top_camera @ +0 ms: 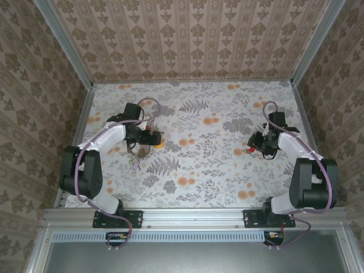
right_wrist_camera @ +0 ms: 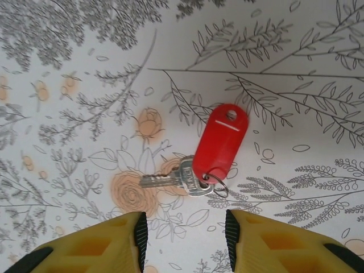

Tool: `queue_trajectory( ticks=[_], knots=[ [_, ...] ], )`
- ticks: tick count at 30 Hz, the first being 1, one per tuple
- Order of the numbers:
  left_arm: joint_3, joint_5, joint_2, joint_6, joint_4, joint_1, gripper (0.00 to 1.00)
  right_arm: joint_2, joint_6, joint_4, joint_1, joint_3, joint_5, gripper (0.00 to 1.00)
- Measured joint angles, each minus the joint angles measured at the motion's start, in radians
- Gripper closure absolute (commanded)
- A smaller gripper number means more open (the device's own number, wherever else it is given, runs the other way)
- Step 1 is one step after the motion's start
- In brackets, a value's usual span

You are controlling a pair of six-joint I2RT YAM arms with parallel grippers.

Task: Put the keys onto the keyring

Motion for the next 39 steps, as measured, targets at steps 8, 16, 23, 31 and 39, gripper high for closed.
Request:
queue_trajectory(
  ticks=[8, 16, 23, 31, 39],
  knots=[
    [0.001, 0.076, 0.082, -0.057, 0.000, 0.075, 0.01, -0.027, -0.010, -0.004, 0.053, 0.002, -0.002, 0.57],
    [0.060, 0.115, 0.205, -0.093, -0.018, 0.079, 0.07, -0.050, 0.010, 0.020, 0.085, 0.005, -0.003, 0.57],
    [0.060, 0.122, 0.212, -0.142, -0.005, 0.068, 0.10, -0.099, 0.034, 0.025, 0.102, 0.005, -0.027, 0.57],
    [-0.075, 0.235, 0.148, -0.319, 0.237, -0.100, 0.13, -0.159, 0.050, 0.053, 0.275, 0.005, -0.077, 0.58],
    [-0.150, 0.296, 0.116, -0.454, 0.377, -0.282, 0.14, -0.165, 0.011, 0.128, 0.422, 0.000, -0.115, 0.60]
  ],
)
